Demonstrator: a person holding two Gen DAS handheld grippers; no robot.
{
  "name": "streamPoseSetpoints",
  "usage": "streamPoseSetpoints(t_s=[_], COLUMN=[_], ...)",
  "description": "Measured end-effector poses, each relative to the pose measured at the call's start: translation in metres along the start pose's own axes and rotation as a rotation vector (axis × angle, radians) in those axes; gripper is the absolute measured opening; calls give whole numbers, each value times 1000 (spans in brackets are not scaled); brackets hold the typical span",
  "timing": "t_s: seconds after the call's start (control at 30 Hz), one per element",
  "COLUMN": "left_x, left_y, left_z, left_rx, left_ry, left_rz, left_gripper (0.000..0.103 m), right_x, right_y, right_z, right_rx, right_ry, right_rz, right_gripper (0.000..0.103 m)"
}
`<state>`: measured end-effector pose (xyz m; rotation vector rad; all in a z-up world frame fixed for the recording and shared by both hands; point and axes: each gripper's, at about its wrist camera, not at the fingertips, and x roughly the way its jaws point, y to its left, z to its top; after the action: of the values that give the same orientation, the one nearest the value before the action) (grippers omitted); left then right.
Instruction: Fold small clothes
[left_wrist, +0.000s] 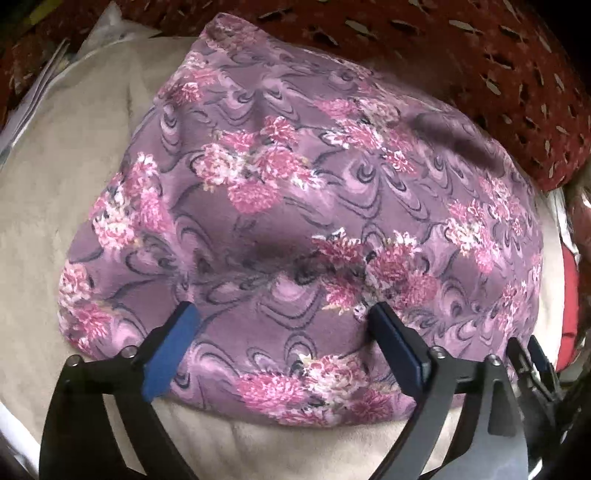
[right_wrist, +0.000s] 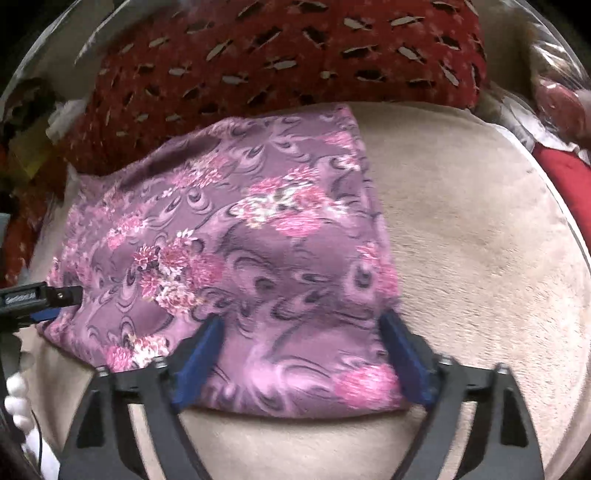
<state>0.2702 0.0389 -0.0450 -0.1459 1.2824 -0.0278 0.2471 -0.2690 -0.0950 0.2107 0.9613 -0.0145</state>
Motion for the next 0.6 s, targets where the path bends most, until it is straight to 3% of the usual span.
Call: streamPoseSetpoints(t_s=[0.07,0.2,0.3,0.43,0.6], left_x=[-1,2,4,8,15], left_y=[2,1,-3,-7,-13], left_z=[-1,0,-5,-5,-5], left_rx=[3,34,33,34,31], left_ry=[-3,-2,-12,-26,-29], left_rz=[-8,-11,-9,1,-1], left_gripper=[99,103,103,103,103], right_x=[7,11,11,13,11], right_y=[10,19,20,17,18], right_z=[2,1,-4,3,-1], right_rx=[-10,34,52,85,80], right_ry=[11,-47,-72,-20,-52], right_rz=[-52,-129,-122,-123,-138], right_gripper=[103,103,103,103,103])
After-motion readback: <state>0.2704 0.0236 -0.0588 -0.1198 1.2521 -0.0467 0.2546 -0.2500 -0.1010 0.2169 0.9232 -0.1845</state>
